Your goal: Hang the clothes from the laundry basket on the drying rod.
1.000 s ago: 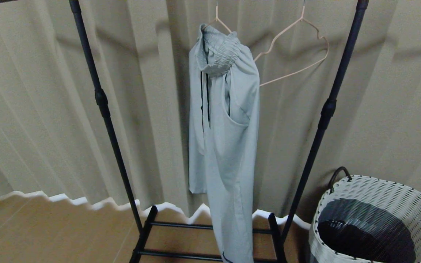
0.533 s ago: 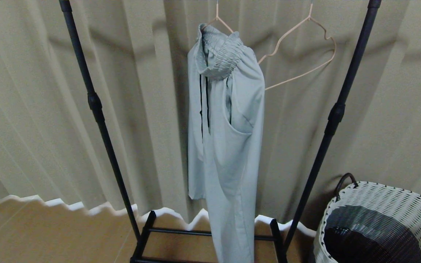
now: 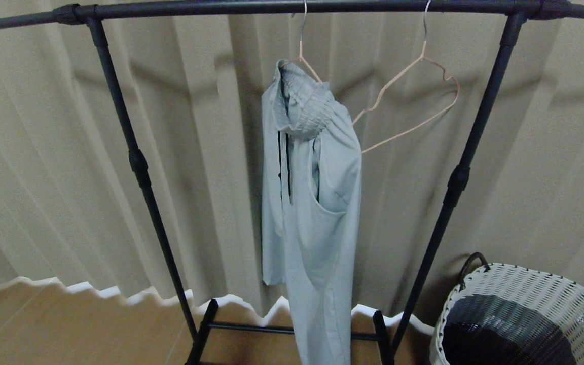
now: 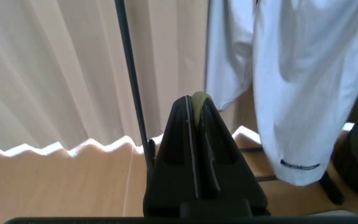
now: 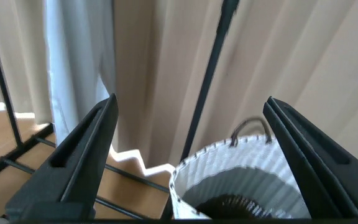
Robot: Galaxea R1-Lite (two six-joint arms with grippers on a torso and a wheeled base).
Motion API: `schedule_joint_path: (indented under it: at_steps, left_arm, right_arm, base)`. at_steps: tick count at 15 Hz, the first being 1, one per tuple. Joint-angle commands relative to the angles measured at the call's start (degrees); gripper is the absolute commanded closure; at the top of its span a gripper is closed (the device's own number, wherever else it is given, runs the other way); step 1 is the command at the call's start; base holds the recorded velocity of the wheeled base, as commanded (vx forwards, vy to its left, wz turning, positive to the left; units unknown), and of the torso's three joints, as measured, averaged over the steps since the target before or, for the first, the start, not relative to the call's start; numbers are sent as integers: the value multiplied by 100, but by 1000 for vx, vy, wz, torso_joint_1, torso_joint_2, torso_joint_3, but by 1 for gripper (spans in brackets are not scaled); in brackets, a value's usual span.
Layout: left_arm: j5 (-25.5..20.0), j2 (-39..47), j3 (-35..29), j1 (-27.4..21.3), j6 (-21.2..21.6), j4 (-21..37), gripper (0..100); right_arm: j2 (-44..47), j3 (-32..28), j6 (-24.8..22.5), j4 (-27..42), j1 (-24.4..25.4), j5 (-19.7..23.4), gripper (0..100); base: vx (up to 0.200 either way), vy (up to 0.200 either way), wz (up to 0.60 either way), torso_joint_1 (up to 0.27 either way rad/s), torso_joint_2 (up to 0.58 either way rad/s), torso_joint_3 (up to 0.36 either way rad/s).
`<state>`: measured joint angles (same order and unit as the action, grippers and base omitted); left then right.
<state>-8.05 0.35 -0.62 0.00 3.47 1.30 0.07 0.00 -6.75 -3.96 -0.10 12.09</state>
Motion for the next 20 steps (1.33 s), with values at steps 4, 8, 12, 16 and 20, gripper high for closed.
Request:
schedule_joint_path:
  at_steps: [4, 8, 12, 16, 20]
  left_arm:
    - [5, 17, 1, 0, 4, 1, 100]
    - [5, 17, 1, 0, 13, 1, 100]
    - [5, 17, 1, 0, 13, 1, 100]
    - [5, 17, 1, 0, 13, 1, 100]
    - [-4, 17, 1, 0, 22, 1, 100]
  right_arm:
    - [-7, 0, 7, 1, 1, 4, 0]
    - [-7, 0, 7, 1, 1, 4, 0]
    - [-7, 0, 7, 1, 1, 4, 0]
    - [-7, 0, 7, 1, 1, 4, 0]
    - [-7, 0, 7, 1, 1, 4, 0]
  base:
    - [0, 0, 0, 112, -456, -344]
    - [0, 0, 0, 148, -469, -326]
    - [0, 0, 0, 171, -482, -312]
    - [0, 0, 0, 198, -513, -317]
    - [0, 0, 0, 222, -532, -308]
